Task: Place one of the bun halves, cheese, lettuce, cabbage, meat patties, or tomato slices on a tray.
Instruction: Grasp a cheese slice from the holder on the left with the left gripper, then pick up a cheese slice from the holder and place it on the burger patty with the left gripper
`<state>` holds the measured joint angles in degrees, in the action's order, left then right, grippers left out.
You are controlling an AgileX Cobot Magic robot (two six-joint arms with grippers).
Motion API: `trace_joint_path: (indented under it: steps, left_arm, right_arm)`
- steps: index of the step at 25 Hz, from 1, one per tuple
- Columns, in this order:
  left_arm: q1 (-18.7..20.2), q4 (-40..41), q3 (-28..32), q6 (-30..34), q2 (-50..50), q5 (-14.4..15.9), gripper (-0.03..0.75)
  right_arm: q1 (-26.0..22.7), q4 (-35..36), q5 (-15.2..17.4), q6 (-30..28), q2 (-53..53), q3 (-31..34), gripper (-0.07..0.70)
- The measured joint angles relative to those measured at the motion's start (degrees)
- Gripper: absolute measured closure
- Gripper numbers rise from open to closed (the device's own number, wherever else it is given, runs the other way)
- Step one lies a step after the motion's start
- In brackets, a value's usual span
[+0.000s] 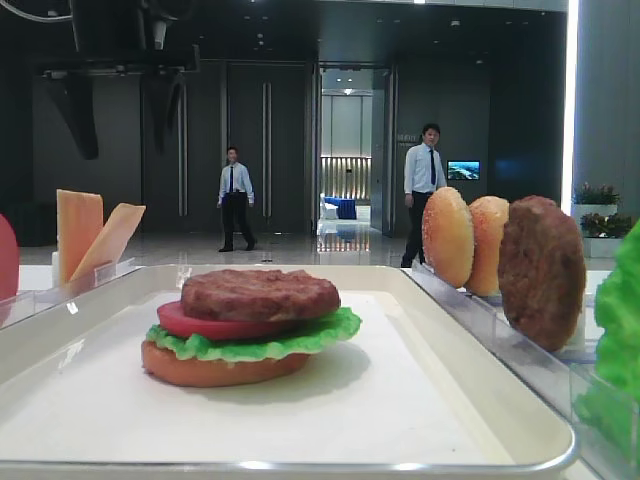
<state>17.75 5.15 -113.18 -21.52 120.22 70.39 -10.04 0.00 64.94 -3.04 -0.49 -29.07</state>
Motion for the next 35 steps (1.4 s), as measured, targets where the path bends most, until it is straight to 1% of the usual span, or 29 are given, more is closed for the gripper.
trace_joint_path:
  steps: [11, 13, 15, 16, 18, 21, 22, 23, 24, 26, 29, 35]
  left_arm:
    - [0.00, -0.09, 0.00, -0.17, 6.48, 0.00, 0.136]
    - [0.00, -0.09, 0.00, -0.17, 7.26, -0.52, 0.137]
    - [0.00, -0.09, 0.00, -0.17, 7.86, -0.77, 0.159]
    - [0.00, 0.04, 0.00, -0.17, 8.09, -0.77, 0.189]
    - [0.00, 0.20, 0.00, -0.17, 8.35, -0.77, 0.295]
    - [0.00, 0.49, -0.08, 0.54, 8.35, -0.71, 0.556]
    - [0.00, 0.49, -0.22, 0.91, 8.35, -0.59, 0.615]
    - [0.00, 0.49, -0.35, 1.15, 8.35, -0.45, 0.653]
    - [0.00, 0.63, -0.40, 1.29, 8.35, -0.28, 0.673]
    - [-0.05, 0.72, -0.46, 1.39, 7.95, -0.03, 0.687]
    - [-0.10, 0.31, -0.46, 1.49, 6.35, 0.07, 0.690]
    - [-0.05, -3.57, -0.46, 1.51, -0.35, 0.07, 0.691]
  right_arm:
    - [0.00, 0.00, 0.00, 0.00, 0.00, 0.00, 0.205]
    - [0.00, 0.00, 0.00, 0.00, 0.00, 0.00, 0.205]
    - [0.00, 0.00, 0.00, 0.00, 0.00, 0.00, 0.205]
    - [0.00, 0.00, 0.00, 0.00, 0.00, 0.00, 0.205]
    - [0.00, 0.00, 0.00, 0.00, 0.00, 0.00, 0.205]
    - [0.00, 0.00, 0.00, 0.00, 0.00, 0.00, 0.205]
    - [0.00, 0.00, 0.00, 0.00, 0.00, 0.00, 0.205]
    - [0.00, 0.00, 0.00, 0.00, 0.00, 0.00, 0.205]
    - [0.00, 0.00, 0.00, 0.00, 0.00, 0.00, 0.205]
    - [0.00, 0.00, 0.00, 0.00, 0.00, 0.00, 0.205]
    - [0.00, 0.00, 0.00, 0.00, 0.00, 0.00, 0.205]
    - [0.00, 0.00, 0.00, 0.00, 0.00, 0.00, 0.205]
